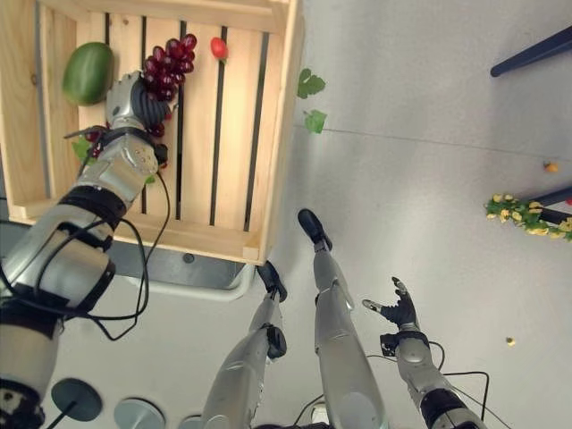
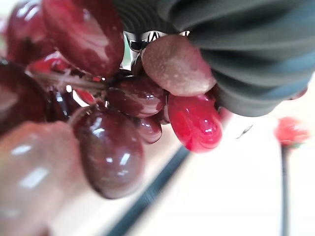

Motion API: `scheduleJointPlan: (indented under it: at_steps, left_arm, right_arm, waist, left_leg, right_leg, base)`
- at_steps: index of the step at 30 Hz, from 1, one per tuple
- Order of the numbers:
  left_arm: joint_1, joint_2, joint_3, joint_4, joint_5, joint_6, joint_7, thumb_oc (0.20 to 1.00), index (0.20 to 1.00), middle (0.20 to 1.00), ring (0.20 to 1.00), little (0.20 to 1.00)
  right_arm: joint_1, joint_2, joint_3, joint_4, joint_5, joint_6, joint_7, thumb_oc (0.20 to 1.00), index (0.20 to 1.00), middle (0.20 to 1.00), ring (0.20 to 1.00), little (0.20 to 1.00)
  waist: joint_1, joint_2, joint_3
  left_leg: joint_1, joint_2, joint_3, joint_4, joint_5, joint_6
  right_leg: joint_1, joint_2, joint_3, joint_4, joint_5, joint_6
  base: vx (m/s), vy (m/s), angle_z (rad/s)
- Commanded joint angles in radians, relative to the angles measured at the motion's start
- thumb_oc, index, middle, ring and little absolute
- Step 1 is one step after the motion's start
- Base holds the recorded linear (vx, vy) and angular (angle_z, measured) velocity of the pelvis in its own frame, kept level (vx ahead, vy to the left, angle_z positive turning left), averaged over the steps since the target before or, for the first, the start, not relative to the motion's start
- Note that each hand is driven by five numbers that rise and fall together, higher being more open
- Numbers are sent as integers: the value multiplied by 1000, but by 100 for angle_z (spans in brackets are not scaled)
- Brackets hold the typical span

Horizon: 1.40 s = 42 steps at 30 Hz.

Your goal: Pick up the fruits from the basket on one side to the basket on the other side

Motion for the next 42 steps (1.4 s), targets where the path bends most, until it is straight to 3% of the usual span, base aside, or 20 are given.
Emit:
scheduleJointPlan:
  at_steps: [1,3,5,11,17,24,32,35,42]
  left_arm:
    - [52,69,67,-113,-161,-88,3,200,200,200,200,200]
    - [196,97,122,-321,-251,-149,-24,200,200,200,200,200]
    - [252,104,143,-394,-271,-165,-32,200,200,200,200,200]
    - [541,162,275,-698,-439,-221,-181,200,200,200,200,200]
    - [646,171,323,-814,-546,-225,-273,200,200,200,200,200]
    - [715,206,343,-899,-554,-210,-329,200,200,200,200,200]
    - [750,240,339,-1005,-530,-183,-386,200,200,200,200,200]
    - [742,240,330,-1023,-536,-181,-395,200,200,200,200,200]
    - [694,190,259,-1058,-543,-173,-422,200,200,200,200,200]
  right_arm:
    - [64,-6,-31,-30,-4,-19,-9,1000,1000,1000,1000,1000]
    - [70,-6,-50,-50,-16,-11,-4,1000,1000,1000,1000,1000]
    - [72,-11,-51,-61,-25,-6,0,1000,1000,1000,1000,1000]
    - [87,-55,-75,-178,-63,12,47,1000,1000,1000,1000,1000]
    - [89,-93,-78,-315,-98,12,83,1000,1000,1000,1000,1000]
    - [80,-145,-65,-490,-127,17,144,1000,1000,1000,1000,1000]
    - [-32,-297,-50,-816,-127,31,252,1000,1000,1000,1000,1000]
    - [-89,-313,-36,-839,-112,36,260,1000,1000,1000,1000,1000]
    - [-317,-260,89,-805,-89,66,271,1000,1000,1000,1000,1000]
  waist:
    - [19,7,2]
    - [39,8,2]
    - [45,11,2]
    - [82,-5,-27]
    - [103,-26,-55]
    - [124,-57,-95]
    - [151,-97,-168]
    - [157,-103,-187]
    - [192,-117,-252]
  left_leg:
    - [-79,4,-49,77,31,-26]
    - [-66,0,-70,79,33,-25]
    - [-58,-2,-76,80,34,-25]
    - [1,-9,-114,91,28,-19]
    - [69,-17,-145,90,20,-10]
    - [118,-26,-158,88,15,1]
    - [191,-30,-175,72,-6,16]
    - [195,-33,-179,70,-4,18]
    - [228,-39,-195,62,-16,25]
  right_leg:
    - [21,-31,-55,84,-158,135]
    - [42,-38,-67,86,-159,133]
    - [52,-41,-70,87,-160,132]
    - [137,-55,-105,91,-177,128]
    - [220,-68,-130,94,-192,127]
    - [277,-76,-141,89,-196,127]
    - [339,-72,-150,110,-230,124]
    - [345,-74,-149,108,-228,123]
    - [386,-78,-164,94,-235,120]
  base:
    - [-35,-17,14]
    - [-44,-8,20]
    - [-33,-1,17]
    - [-35,14,21]
    - [-35,28,21]
    - [-21,42,9]
    - [9,23,6]
    - [19,2,7]
    - [21,-12,5]
